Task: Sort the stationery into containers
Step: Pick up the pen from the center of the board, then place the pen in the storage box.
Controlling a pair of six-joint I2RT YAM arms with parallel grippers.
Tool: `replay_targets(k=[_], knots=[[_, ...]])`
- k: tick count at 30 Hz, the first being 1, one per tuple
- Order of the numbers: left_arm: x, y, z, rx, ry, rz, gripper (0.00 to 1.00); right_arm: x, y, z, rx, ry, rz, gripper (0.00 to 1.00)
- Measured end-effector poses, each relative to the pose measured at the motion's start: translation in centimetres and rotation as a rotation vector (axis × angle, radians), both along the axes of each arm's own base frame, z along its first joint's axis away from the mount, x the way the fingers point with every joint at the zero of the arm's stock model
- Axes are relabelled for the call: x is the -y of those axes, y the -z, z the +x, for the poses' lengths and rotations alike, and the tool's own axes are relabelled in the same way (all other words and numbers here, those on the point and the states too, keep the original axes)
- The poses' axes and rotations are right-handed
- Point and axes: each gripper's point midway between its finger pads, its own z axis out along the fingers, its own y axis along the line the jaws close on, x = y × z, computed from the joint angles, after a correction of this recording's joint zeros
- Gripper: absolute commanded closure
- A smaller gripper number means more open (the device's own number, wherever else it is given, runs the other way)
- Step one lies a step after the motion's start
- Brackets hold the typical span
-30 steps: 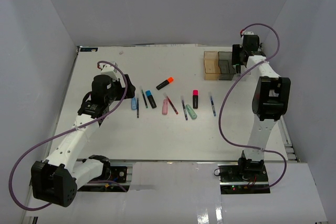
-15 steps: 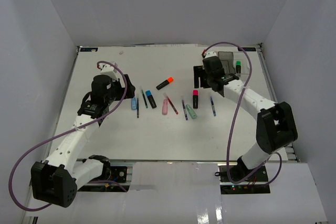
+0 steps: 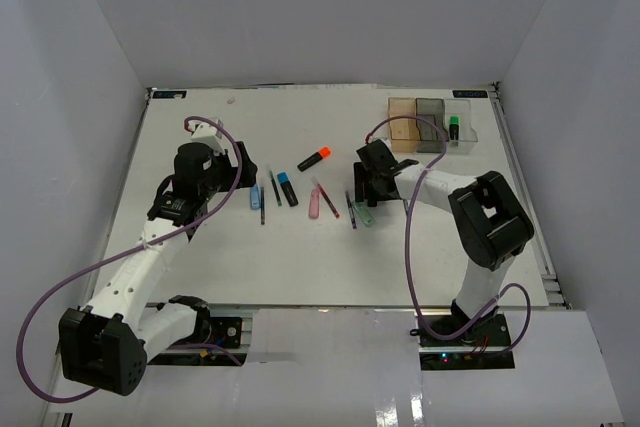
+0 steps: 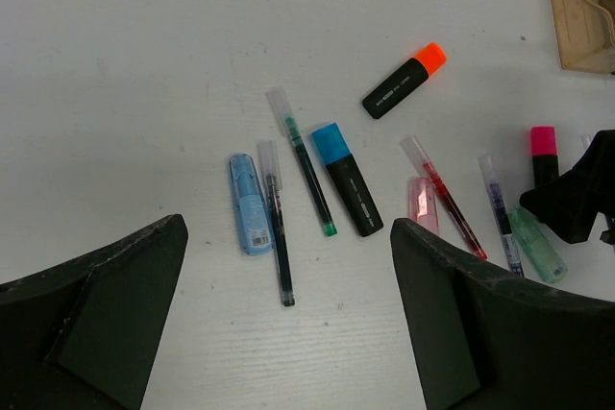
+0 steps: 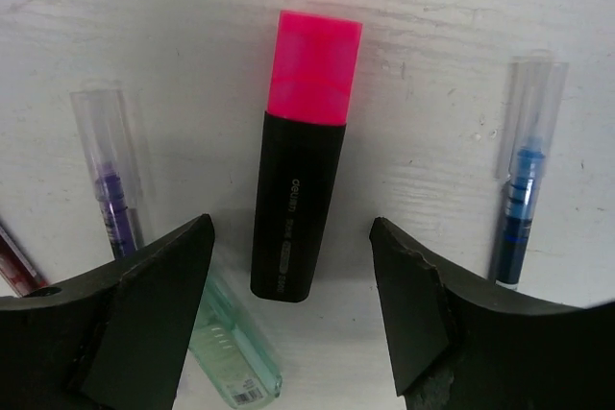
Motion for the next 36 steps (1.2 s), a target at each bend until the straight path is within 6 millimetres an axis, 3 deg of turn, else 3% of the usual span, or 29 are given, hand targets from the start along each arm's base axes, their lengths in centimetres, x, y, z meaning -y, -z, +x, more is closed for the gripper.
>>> replay_targets(k=[3,6,10,15,18,22,25,29,32,36], knots=[[-0.1,0.0,0.0,0.000,-0.003,0.001,0.02,0.0,0.1,0.5,0.014,0.014,-0.003,0.37],[-0.1,0.0,0.0,0.000,-0.005,0.002,0.02,-0.2,0.0,1.2,0.034,0.023,-0.002,0.61],[-0.1,0.0,0.0,0.000,-0.006,0.003,0.02,-0.2,-0.1,1.8,0.049,0.021,-0.012,0.72],[-0.1,0.0,0.0,0.000,-0.006,0.003,0.02,0.2,-0.8,2.6,0.074,-0.003,-0.048,0.76],[-0.1,0.0,0.0,-0.002,-0.006,0.003,0.02,1.2,-2.6,3.9,0.114,-0.013,-0.061,0.74],[-0.1,0.1,0.0,-0.002,-0.006,0.003,0.02,5.5,-7.3,7.5,0.210,0.029,-0.063,0.71],[-0.1,0.1,0.0,-0.003,-0.005,0.004,0.02,11.1,-11.7,11.3,0.308,0.113,-0.066,0.71],[-0.1,0.1,0.0,-0.002,-0.005,0.004,0.02,18.8,-16.1,15.1,0.407,0.217,-0.105,0.70],[-0.1,0.1,0.0,-0.003,-0.004,0.004,0.02,21.9,-17.2,17.2,0.439,0.238,-0.133,0.68],[0.0,0.1,0.0,-0.005,0.002,0.001,0.02,22.7,-15.9,20.3,0.428,0.194,-0.157,0.63]])
